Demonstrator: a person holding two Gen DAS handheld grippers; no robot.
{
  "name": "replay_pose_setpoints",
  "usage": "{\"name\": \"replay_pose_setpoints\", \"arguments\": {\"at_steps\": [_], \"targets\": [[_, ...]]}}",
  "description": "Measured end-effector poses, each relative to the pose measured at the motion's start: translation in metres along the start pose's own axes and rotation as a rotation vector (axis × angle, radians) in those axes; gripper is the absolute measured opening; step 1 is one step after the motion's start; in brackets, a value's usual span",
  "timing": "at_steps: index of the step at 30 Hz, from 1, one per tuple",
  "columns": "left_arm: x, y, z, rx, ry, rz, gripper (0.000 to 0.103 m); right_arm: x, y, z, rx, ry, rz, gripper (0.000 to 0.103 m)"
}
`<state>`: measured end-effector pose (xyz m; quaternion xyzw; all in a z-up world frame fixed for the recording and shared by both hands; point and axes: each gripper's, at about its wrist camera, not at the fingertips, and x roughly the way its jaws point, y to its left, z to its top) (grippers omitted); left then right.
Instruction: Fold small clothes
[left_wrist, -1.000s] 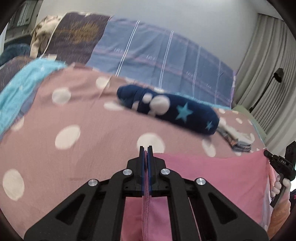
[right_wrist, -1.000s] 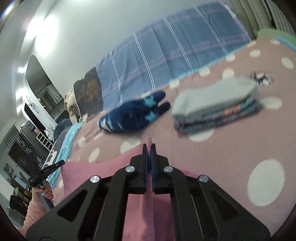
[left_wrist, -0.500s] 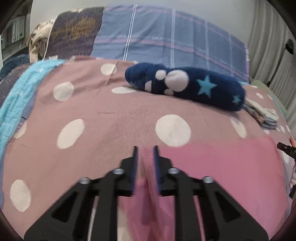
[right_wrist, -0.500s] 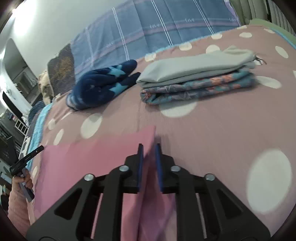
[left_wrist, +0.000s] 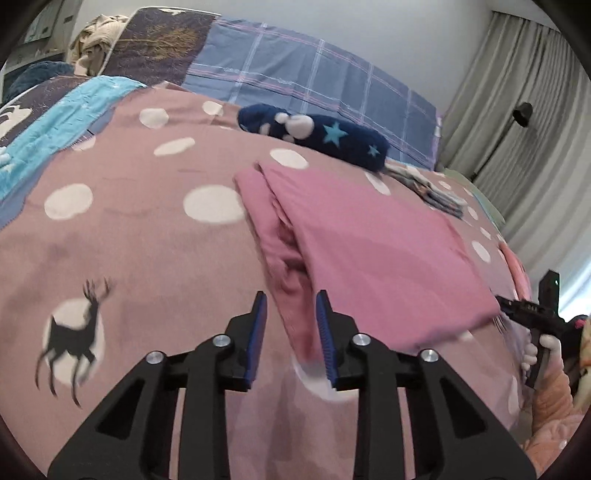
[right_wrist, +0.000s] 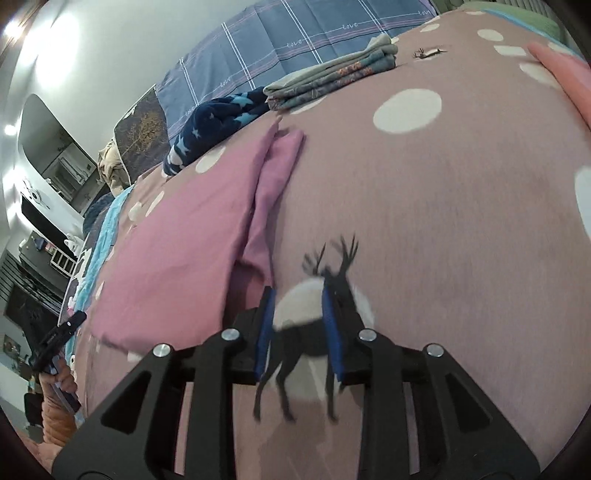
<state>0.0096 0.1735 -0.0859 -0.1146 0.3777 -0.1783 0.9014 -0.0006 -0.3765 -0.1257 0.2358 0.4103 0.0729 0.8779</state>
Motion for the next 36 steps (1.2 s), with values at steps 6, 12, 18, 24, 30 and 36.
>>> {"name": "replay_pose_setpoints", "arguments": {"at_steps": [6, 12, 18, 24, 30, 36], "targets": [[0.012, -0.016, -0.015, 0.032, 0.053, 0.01, 0.029, -0.011, 0.025, -0.018, -0.081, 0.009, 0.033, 0.028], [0.025, -0.008, -0.02, -0.017, 0.077, 0.038, 0.037, -0.006, 0.034, -0.025, -0.139, 0.024, 0.046, 0.039], [0.018, -0.014, -0.014, -0.056, 0.026, 0.16, 0.0, 0.003, 0.044, -0.018, -0.158, 0.026, 0.026, 0.004], [0.017, -0.002, -0.022, -0.02, 0.105, 0.266, 0.0, -0.003, 0.022, -0.026, -0.134, 0.066, -0.042, 0.001], [-0.008, 0.003, -0.025, -0.138, 0.103, 0.057, 0.033, -0.018, 0.023, -0.034, -0.035, 0.074, 0.117, 0.021], [0.022, -0.016, -0.032, -0.124, 0.124, -0.043, 0.05, 0.012, 0.027, -0.028, 0.073, 0.078, 0.184, 0.059]]}}
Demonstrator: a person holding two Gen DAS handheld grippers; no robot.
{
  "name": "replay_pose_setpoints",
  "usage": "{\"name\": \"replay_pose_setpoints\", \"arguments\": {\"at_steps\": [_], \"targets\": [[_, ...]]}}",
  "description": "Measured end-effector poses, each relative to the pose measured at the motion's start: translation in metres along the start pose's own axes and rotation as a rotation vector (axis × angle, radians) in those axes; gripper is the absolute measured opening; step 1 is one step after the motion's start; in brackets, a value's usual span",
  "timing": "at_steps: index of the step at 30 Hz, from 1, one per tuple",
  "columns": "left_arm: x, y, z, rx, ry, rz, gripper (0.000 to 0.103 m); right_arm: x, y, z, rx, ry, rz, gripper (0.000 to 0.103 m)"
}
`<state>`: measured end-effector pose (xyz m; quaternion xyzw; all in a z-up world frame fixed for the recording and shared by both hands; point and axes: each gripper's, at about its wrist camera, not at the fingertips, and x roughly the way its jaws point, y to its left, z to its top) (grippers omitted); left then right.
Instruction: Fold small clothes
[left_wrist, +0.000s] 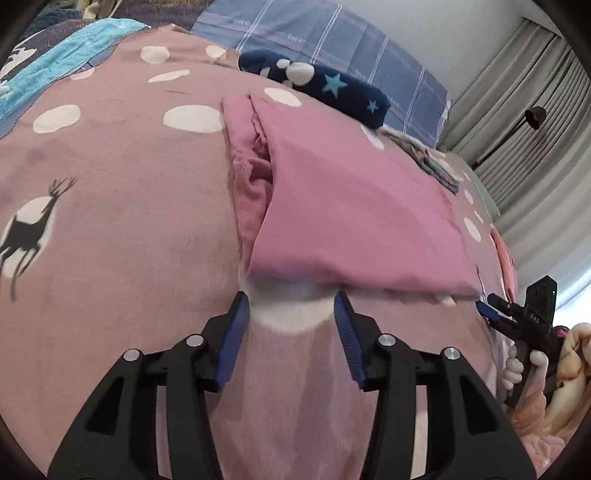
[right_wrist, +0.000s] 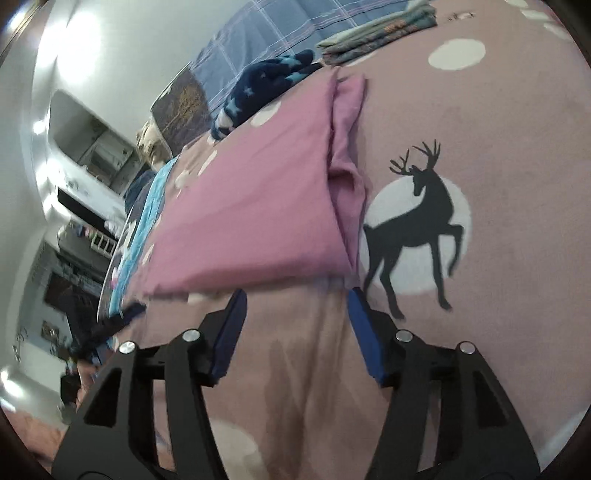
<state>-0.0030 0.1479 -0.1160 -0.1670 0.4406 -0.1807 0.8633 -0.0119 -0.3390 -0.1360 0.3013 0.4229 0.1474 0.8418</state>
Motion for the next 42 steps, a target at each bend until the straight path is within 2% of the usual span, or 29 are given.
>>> {"name": "replay_pose_setpoints", "arguments": {"at_steps": [3, 4, 5, 7, 10, 12, 16, 20, 22, 24, 26, 27, 30, 33, 37, 40, 42], "targets": [[0.01, 0.01, 0.011, -0.088, -0.043, -0.063, 0.05, 0.009, -0.006, 0.014, 0.097, -0.033, 0.031, 0.056], [0.014, 0.016, 0.017, -0.133, -0.054, -0.092, 0.043, 0.012, -0.007, 0.016, 0.103, -0.033, 0.024, 0.043], [0.02, 0.021, 0.021, -0.168, -0.052, -0.097, 0.009, 0.017, -0.008, 0.017, 0.112, -0.022, 0.003, 0.007], [0.026, 0.026, 0.025, -0.223, -0.042, -0.116, 0.006, 0.018, -0.01, 0.016, 0.156, -0.022, 0.012, 0.007], [-0.001, 0.006, 0.032, -0.126, -0.117, -0.091, 0.006, -0.005, 0.005, 0.014, 0.112, -0.079, 0.019, 0.006], [-0.015, -0.005, 0.034, -0.07, -0.128, -0.068, 0.005, -0.024, 0.018, 0.015, 0.066, -0.103, 0.003, 0.005], [-0.02, -0.02, 0.022, 0.001, -0.059, -0.04, 0.005, -0.043, 0.016, 0.009, 0.018, -0.099, -0.11, 0.003], [-0.01, 0.004, 0.003, -0.073, -0.007, 0.004, 0.004, -0.042, -0.008, -0.001, 0.027, -0.062, -0.311, 0.0], [-0.013, 0.019, -0.004, -0.118, -0.023, 0.051, 0.004, -0.045, -0.014, -0.002, 0.048, -0.062, -0.322, 0.002], [-0.019, 0.029, -0.004, -0.136, -0.055, 0.073, 0.008, -0.049, -0.001, 0.005, -0.004, -0.08, -0.323, 0.003], [-0.025, 0.033, 0.001, -0.137, -0.092, 0.066, 0.016, -0.04, 0.032, 0.017, -0.128, -0.091, -0.322, 0.003], [-0.025, 0.033, 0.006, -0.129, -0.107, 0.053, 0.025, -0.033, 0.048, 0.021, -0.187, -0.087, -0.312, 0.004], [-0.018, 0.031, 0.016, -0.106, -0.117, 0.01, 0.036, 0.004, 0.108, 0.035, -0.36, -0.029, -0.222, 0.016], [0.001, 0.033, 0.023, -0.104, -0.098, -0.042, 0.037, 0.048, 0.166, 0.045, -0.494, 0.033, -0.157, 0.018], [0.009, 0.043, 0.026, -0.118, -0.104, -0.098, 0.037, 0.107, 0.24, 0.056, -0.651, 0.106, -0.057, 0.018], [0.014, 0.049, 0.031, -0.129, -0.109, -0.13, 0.037, 0.16, 0.295, 0.057, -0.763, 0.186, -0.02, 0.023], [0.018, 0.05, 0.033, -0.13, -0.107, -0.139, 0.037, 0.185, 0.319, 0.051, -0.818, 0.228, -0.013, 0.027]]}}
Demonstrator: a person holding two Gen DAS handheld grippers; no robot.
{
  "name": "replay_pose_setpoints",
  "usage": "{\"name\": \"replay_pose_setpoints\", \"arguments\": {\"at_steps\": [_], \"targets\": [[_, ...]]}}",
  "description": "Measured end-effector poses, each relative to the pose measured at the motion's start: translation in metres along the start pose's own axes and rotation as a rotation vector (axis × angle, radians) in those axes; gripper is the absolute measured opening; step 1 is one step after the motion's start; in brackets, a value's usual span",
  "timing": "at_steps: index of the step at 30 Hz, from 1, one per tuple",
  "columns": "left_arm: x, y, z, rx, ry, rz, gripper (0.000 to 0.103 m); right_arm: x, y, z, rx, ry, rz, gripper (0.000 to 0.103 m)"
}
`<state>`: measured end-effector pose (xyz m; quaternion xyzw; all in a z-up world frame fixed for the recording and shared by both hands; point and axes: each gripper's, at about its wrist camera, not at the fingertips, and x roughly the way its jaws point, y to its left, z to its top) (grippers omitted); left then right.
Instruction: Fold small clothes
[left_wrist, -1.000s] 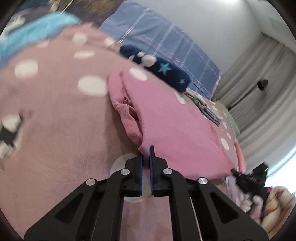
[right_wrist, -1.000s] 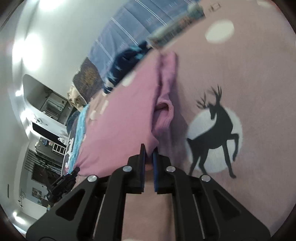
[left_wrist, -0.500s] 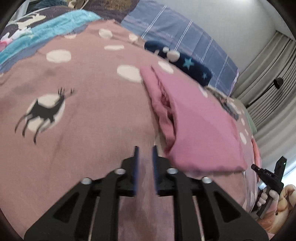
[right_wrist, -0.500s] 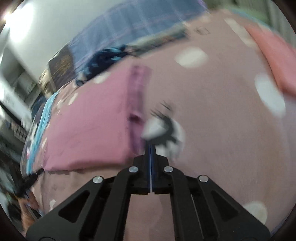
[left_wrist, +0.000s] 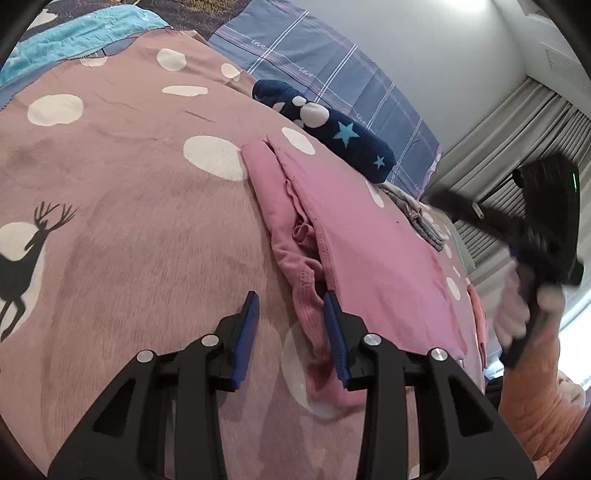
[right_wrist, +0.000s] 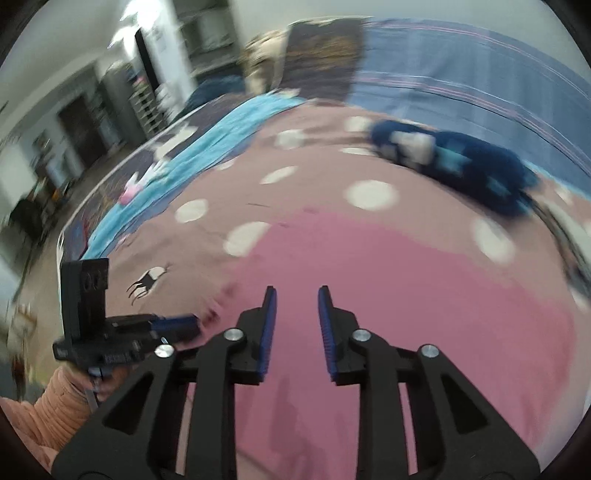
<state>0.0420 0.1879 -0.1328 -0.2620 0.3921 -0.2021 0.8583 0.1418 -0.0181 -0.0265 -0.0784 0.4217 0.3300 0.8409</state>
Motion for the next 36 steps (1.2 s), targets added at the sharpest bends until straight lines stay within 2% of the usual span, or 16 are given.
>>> {"name": "replay_pose_setpoints", "arguments": {"at_steps": [6, 9, 14, 15, 16, 17, 20, 22, 25, 26, 29, 32, 35, 36], "targets": [[0.006, 0.005, 0.005, -0.011, 0.001, -0.03, 0.037, 0.092, 0.029, 0.041, -0.113, 0.134, 0.0, 0.031], [0.008, 0.006, 0.008, -0.015, 0.002, -0.045, 0.037, 0.133, 0.038, 0.052, -0.19, 0.188, -0.083, 0.033], [0.014, -0.003, 0.012, 0.023, 0.012, -0.022, 0.036, 0.176, 0.043, 0.06, -0.289, 0.28, -0.182, 0.046], [0.014, -0.004, 0.012, 0.03, 0.013, -0.016, 0.032, 0.182, 0.045, 0.061, -0.318, 0.294, -0.2, 0.046], [0.015, -0.005, 0.012, 0.034, 0.015, -0.011, 0.011, 0.185, 0.047, 0.06, -0.339, 0.305, -0.214, 0.025], [0.017, -0.005, 0.012, 0.032, 0.027, -0.01, 0.006, 0.189, 0.047, 0.062, -0.35, 0.319, -0.242, 0.005], [0.01, -0.005, 0.01, 0.034, -0.005, -0.003, 0.006, 0.169, 0.045, 0.08, -0.29, 0.198, -0.242, 0.005], [0.008, -0.006, 0.009, 0.039, -0.016, 0.016, 0.006, 0.169, 0.025, 0.089, -0.186, 0.196, -0.195, 0.005], [0.011, -0.004, 0.008, 0.025, 0.01, 0.033, 0.005, 0.177, 0.01, 0.086, -0.128, 0.207, -0.126, 0.005], [0.01, -0.004, 0.007, 0.029, 0.011, 0.035, 0.006, 0.173, 0.004, 0.085, -0.096, 0.182, -0.081, 0.005], [0.006, -0.004, 0.003, 0.033, 0.012, 0.038, 0.006, 0.149, -0.006, 0.088, -0.01, 0.099, -0.054, 0.011], [0.003, 0.003, 0.003, -0.002, 0.007, 0.01, 0.008, 0.117, 0.0, 0.081, -0.05, 0.067, -0.05, 0.012], [-0.001, 0.014, 0.001, -0.055, 0.004, -0.058, 0.01, 0.088, 0.003, 0.056, -0.08, 0.069, -0.058, 0.017], [-0.005, 0.018, 0.0, -0.075, -0.002, -0.086, 0.014, 0.077, 0.003, 0.044, -0.071, 0.066, -0.042, 0.018]]}}
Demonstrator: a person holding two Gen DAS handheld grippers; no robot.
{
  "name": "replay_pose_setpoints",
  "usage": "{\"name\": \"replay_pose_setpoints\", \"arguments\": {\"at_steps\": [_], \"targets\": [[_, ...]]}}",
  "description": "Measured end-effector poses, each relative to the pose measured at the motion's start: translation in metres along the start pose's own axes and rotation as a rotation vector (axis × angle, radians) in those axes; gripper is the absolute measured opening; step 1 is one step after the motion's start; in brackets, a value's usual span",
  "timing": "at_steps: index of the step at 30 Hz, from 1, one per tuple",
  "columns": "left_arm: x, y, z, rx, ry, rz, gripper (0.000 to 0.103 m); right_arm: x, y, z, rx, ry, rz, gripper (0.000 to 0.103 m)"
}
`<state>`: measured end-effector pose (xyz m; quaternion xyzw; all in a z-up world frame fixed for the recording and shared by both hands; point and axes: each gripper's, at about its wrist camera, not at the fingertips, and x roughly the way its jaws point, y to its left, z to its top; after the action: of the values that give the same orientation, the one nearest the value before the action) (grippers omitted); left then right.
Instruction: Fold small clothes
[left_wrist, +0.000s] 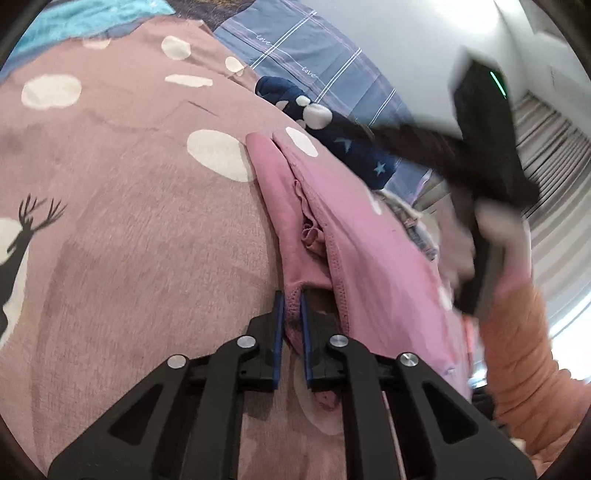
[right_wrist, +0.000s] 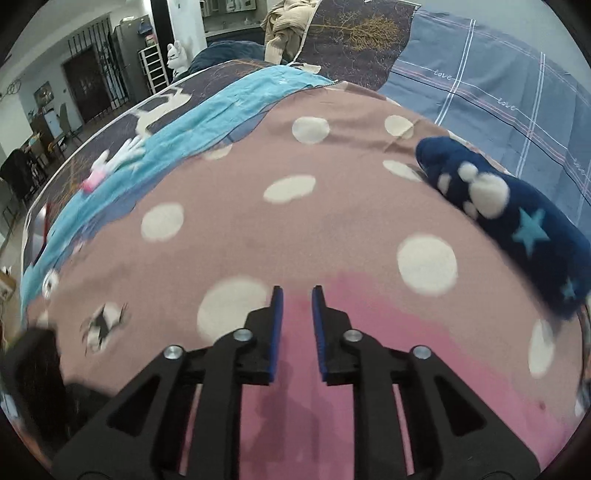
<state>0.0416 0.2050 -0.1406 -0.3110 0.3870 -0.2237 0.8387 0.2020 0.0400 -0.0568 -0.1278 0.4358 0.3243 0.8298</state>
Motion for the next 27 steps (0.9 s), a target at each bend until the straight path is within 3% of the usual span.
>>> {"name": "replay_pose_setpoints", "arguments": {"at_steps": [3, 5, 7, 11, 15, 19, 21, 23, 27], "targets": [[-0.009, 0.007, -0.001, -0.029, -0.015, -0.031, 0.02, -0.036, 0.012, -0.058, -0.017, -0.015, 0.052, 0.019], [-0.017, 0.013, -0.001, -0.046, -0.029, -0.026, 0.02, -0.054, 0.03, -0.096, -0.076, -0.014, 0.04, 0.023], [-0.026, 0.017, 0.0, -0.058, -0.053, 0.003, 0.022, -0.069, 0.059, -0.132, -0.179, -0.007, 0.01, 0.028], [-0.044, 0.01, -0.002, -0.016, -0.086, 0.073, 0.03, -0.076, 0.119, -0.171, -0.424, -0.024, -0.082, 0.044], [-0.055, 0.003, -0.006, 0.008, -0.099, 0.12, 0.033, -0.045, 0.151, -0.191, -0.604, 0.01, -0.292, 0.045], [-0.068, 0.007, -0.002, 0.014, -0.139, 0.173, 0.034, -0.021, 0.167, -0.188, -0.73, -0.054, -0.565, 0.045], [-0.077, 0.01, -0.001, 0.007, -0.155, 0.187, 0.034, -0.006, 0.18, -0.187, -0.815, -0.115, -0.619, 0.039], [-0.086, 0.013, 0.0, -0.005, -0.175, 0.206, 0.034, 0.0, 0.191, -0.186, -0.864, -0.162, -0.625, 0.009], [-0.097, 0.016, 0.001, 0.0, -0.195, 0.226, 0.034, -0.026, 0.195, -0.18, -0.759, -0.253, -0.491, 0.005]]}}
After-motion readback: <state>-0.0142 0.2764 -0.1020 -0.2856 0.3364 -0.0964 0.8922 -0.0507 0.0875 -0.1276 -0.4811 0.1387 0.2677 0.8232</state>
